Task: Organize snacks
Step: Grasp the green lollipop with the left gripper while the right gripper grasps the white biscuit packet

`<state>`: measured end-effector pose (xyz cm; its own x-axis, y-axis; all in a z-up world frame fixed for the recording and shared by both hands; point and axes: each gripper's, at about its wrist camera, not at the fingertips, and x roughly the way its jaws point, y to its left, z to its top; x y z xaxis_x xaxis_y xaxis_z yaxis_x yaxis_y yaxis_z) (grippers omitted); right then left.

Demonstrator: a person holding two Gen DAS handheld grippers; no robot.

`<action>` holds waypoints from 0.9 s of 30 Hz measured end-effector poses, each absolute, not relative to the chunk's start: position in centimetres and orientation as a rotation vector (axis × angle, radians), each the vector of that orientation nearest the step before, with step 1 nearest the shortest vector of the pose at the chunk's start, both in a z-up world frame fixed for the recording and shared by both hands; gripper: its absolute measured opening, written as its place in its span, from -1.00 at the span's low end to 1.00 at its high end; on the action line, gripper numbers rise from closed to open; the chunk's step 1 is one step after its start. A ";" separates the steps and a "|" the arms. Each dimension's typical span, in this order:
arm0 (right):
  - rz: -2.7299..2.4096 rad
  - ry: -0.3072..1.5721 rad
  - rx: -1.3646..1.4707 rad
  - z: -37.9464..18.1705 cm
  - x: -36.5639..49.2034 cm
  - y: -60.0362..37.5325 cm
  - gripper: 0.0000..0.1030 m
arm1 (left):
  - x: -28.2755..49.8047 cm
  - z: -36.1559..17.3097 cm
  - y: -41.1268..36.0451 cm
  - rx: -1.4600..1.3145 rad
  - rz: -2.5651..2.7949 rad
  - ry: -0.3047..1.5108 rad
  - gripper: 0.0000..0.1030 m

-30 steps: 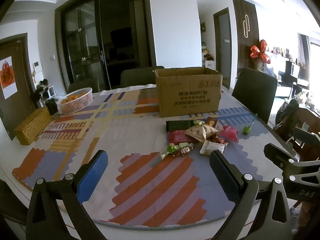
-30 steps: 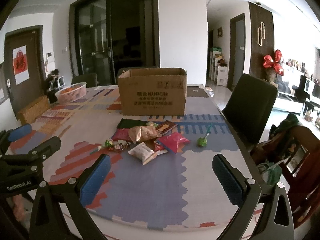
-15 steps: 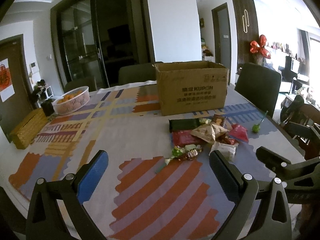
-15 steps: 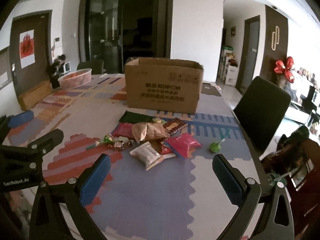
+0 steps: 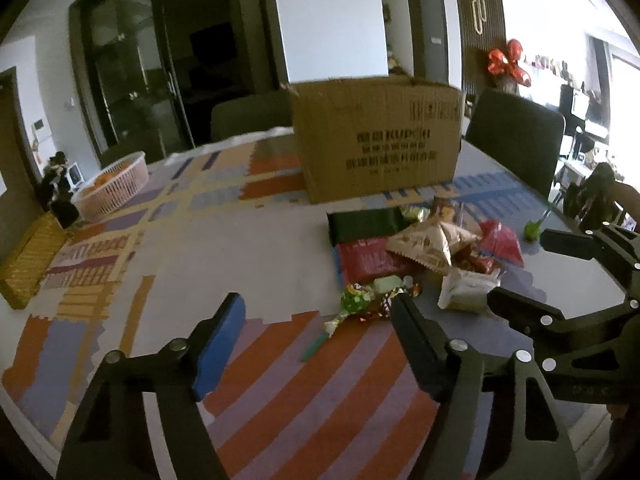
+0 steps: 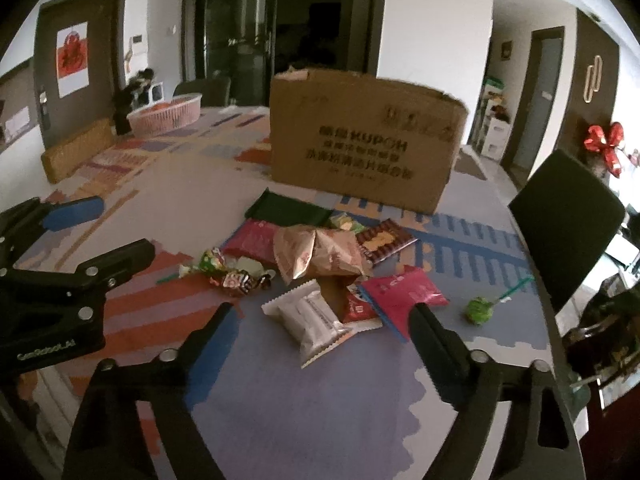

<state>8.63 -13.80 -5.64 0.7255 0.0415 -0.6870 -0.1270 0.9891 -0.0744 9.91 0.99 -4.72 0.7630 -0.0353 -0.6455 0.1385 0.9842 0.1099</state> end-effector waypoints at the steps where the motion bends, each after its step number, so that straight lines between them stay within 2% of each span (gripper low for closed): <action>1: 0.101 0.768 -0.119 -6.0 9.0 -13.8 0.57 | 10.3 -5.0 1.0 0.156 -0.099 0.710 0.35; 7: 0.140 0.822 -0.118 -7.5 10.7 -13.8 0.28 | 12.6 -6.5 0.8 0.158 -0.128 0.766 0.13; 17: 0.175 0.885 -0.101 -8.8 12.5 -13.9 -0.04 | 15.7 -8.7 -0.1 0.130 -0.213 0.873 -0.33; 20: 0.187 0.911 -0.092 -9.2 12.8 -13.9 -0.16 | 16.2 -9.0 -0.3 0.130 -0.228 0.889 -0.37; 27: 0.206 0.935 -0.072 -9.5 13.4 -14.1 -0.26 | 17.2 -9.7 -0.5 0.102 -0.237 0.950 -0.48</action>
